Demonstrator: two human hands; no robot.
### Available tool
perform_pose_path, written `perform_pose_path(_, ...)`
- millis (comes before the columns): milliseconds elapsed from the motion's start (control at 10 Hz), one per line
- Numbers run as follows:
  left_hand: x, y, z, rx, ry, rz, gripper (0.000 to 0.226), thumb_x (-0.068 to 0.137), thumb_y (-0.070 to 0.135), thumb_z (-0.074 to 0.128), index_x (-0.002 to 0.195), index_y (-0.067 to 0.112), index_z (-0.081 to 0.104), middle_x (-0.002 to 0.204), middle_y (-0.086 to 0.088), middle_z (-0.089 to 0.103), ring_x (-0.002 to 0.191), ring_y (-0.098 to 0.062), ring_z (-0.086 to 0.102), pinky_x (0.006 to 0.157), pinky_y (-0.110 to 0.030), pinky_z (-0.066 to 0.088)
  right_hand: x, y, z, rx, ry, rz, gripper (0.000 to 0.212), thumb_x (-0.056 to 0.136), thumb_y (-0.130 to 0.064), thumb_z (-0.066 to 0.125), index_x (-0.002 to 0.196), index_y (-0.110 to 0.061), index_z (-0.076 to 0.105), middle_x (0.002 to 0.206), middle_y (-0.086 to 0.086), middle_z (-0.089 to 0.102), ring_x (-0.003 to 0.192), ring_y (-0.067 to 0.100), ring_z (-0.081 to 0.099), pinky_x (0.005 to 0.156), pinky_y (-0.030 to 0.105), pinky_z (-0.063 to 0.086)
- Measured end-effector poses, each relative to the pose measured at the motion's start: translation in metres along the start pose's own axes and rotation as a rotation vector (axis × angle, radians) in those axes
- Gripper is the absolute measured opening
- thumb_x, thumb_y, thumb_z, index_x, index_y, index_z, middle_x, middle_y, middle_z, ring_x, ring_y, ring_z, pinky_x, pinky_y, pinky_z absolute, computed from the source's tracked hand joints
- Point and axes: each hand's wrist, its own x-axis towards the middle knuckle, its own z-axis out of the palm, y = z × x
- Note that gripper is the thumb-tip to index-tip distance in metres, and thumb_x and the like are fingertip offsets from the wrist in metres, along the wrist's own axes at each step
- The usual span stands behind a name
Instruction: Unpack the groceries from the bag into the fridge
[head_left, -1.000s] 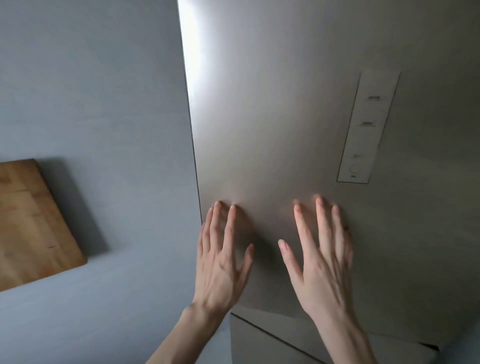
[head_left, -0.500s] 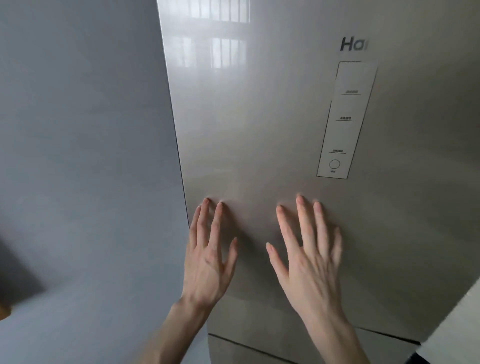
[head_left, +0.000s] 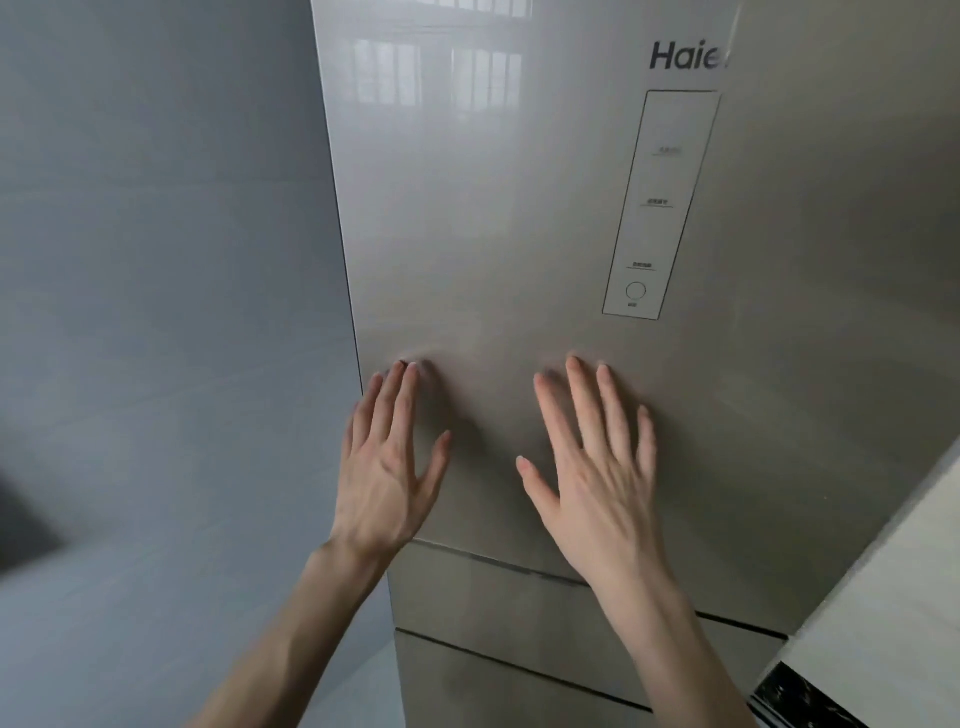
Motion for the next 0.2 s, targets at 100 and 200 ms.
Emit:
perform_pose_path(100, -0.011, 0.008, -0.023, 0.048, 0.009, 0.020, 0.070, 0.103, 0.050, 0.049, 0.161, 0.015, 0.032, 0.163, -0.005, 0.042, 0.155, -0.028, 0.032, 0.124, -0.048, 0.031, -0.004, 0.009, -0.014, 0.108, 0.045, 0.015, 0.077, 0.096, -0.054, 0.055, 0.163, -0.026, 0.027, 0.172, 0.002, 0.023, 0.159, 0.027, 0.019, 0.124, 0.055, 0.022)
perform_pose_path(200, -0.017, 0.025, -0.050, 0.111, 0.003, 0.049, 0.065, 0.102, 0.052, 0.050, 0.153, 0.014, 0.046, 0.151, -0.004, 0.056, 0.146, -0.027, 0.045, 0.119, -0.046, 0.038, -0.001, 0.019, -0.036, 0.187, 0.152, 0.001, 0.065, 0.098, -0.054, 0.052, 0.153, -0.021, 0.047, 0.163, 0.005, 0.042, 0.153, 0.030, 0.035, 0.122, 0.052, 0.028)
